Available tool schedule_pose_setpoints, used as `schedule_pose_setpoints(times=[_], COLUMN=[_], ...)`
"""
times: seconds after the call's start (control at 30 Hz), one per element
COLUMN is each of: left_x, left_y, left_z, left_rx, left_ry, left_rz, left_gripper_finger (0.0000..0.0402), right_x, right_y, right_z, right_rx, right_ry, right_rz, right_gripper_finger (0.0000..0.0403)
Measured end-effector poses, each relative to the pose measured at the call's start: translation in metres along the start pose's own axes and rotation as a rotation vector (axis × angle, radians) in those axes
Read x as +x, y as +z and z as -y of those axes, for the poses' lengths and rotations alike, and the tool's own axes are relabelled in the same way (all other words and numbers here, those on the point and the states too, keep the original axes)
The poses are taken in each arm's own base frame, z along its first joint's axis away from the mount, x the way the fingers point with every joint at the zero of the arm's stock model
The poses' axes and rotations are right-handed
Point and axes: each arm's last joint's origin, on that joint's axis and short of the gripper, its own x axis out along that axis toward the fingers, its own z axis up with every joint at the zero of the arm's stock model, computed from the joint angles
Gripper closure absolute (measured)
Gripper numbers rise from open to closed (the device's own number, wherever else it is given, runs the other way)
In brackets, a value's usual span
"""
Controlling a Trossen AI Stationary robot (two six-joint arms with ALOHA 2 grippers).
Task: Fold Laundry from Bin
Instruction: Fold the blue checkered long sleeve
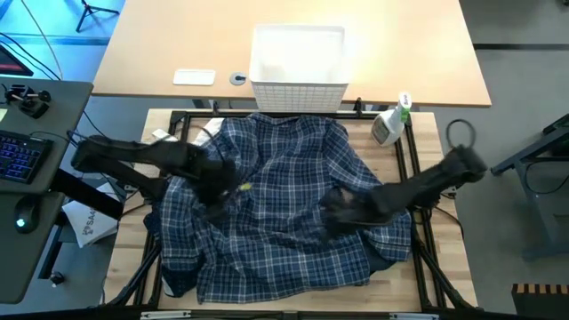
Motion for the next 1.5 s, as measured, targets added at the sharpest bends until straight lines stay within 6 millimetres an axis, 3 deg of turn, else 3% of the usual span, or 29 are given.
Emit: schedule_pose_setpoints(times=[0.13, 0.3, 0.47, 0.67, 0.83, 1.07, 1.27, 1.5], left_x=[-0.016, -0.009, 0.02, 0.041, 0.034, 0.018, 0.015, 0.017], left_y=[0.046, 0.108, 0.164, 0.213, 0.23, 0.231, 0.229, 0.23], left_z=[0.007, -0.015, -0.056, -0.108, -0.136, -0.158, -0.166, -0.163], left_rx=[0.004, 0.04, 0.167, 0.301, 0.346, 0.334, 0.307, 0.331], left_ry=[-0.085, -0.108, 0.011, 0.229, 0.283, 0.313, 0.318, 0.318], left_rz=[0.304, 0.414, 0.412, 0.403, 0.414, 0.44, 0.428, 0.428], left_gripper_finger=[0.0275, 0.0275, 0.0275, 0.0275, 0.0275, 0.0275, 0.0275, 0.0275], right_x=[-0.021, -0.048, -0.068, -0.064, -0.049, -0.015, 0.047, 0.085], right_y=[-0.034, -0.045, -0.025, 0.017, 0.053, 0.078, 0.064, 0.038], right_z=[0.037, 0.084, 0.111, 0.129, 0.146, 0.194, 0.234, 0.253], right_rx=[0.206, 0.526, 0.676, 0.686, 0.651, 0.599, 0.611, 0.747], right_ry=[-0.052, -0.097, -0.046, -0.108, -0.202, -0.334, -0.223, -0.303], right_rz=[-0.024, 0.017, 0.247, 0.347, 0.281, -0.082, -0.249, -0.167], right_gripper_finger=[0.026, 0.0243, 0.0242, 0.0241, 0.0217, 0.0162, 0.0175, 0.0247])
